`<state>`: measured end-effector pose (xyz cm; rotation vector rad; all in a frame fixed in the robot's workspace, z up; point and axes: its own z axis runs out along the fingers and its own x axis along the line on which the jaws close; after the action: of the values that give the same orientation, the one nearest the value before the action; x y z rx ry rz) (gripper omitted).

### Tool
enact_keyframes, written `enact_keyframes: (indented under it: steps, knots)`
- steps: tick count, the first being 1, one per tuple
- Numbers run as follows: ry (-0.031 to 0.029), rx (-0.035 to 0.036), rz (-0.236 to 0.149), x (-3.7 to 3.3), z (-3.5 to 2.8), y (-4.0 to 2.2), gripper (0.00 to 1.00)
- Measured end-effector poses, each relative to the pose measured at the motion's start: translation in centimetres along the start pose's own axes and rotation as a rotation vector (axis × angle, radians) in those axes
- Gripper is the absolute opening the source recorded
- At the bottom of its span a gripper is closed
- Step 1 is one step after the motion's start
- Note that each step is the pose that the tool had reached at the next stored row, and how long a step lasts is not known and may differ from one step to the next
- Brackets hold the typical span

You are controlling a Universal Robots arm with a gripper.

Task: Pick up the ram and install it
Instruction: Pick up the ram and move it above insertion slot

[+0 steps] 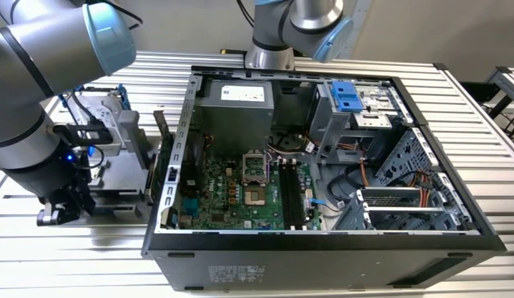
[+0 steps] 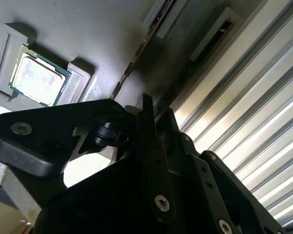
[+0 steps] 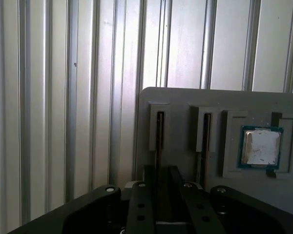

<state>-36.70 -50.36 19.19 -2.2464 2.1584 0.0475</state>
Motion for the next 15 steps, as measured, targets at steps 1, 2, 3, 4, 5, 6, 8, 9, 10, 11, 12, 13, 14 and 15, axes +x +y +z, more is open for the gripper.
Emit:
enact_keyframes:
  steps: [1, 2, 3, 4, 5, 6, 8, 9, 10, 11, 12, 13, 14, 15]
  knots:
    - [0.0001, -0.0001, 0.000, 0.00, -0.03, 0.00, 1.00]
    - [0.0002, -0.0003, 0.000, 0.00, -0.07, 0.00, 1.00]
    - [0.0002, -0.0003, 0.000, 0.00, -0.11, 0.00, 1.00]
    - [0.0001, -0.0002, 0.000, 0.00, -0.13, 0.00, 1.00]
    - [0.0000, -0.0001, 0.000, -0.01, -0.12, 0.00, 1.00]
    - [-0.0001, 0.0000, 0.000, -0.01, -0.13, 0.00, 1.00]
    - [0.0001, -0.0002, 0.000, -0.01, -0.16, 0.00, 1.00]
    - [0.0000, -0.0001, 0.000, -0.01, -0.16, 0.00, 1.00]
    - [0.0000, -0.0001, 0.000, -0.01, -0.17, 0.00, 1.00]
    - [0.0002, -0.0002, 0.000, -0.01, -0.19, 0.00, 0.00]
    - [0.0000, -0.0001, 0.000, -0.01, -0.19, 0.00, 0.00]
    - [0.0000, -0.0002, 0.000, -0.01, -0.20, 0.00, 0.00]
    - [0.0000, -0.0002, 0.000, -0.01, -0.21, 0.00, 0.00]
    - [0.0001, -0.0002, 0.000, -0.01, -0.22, 0.00, 0.00]
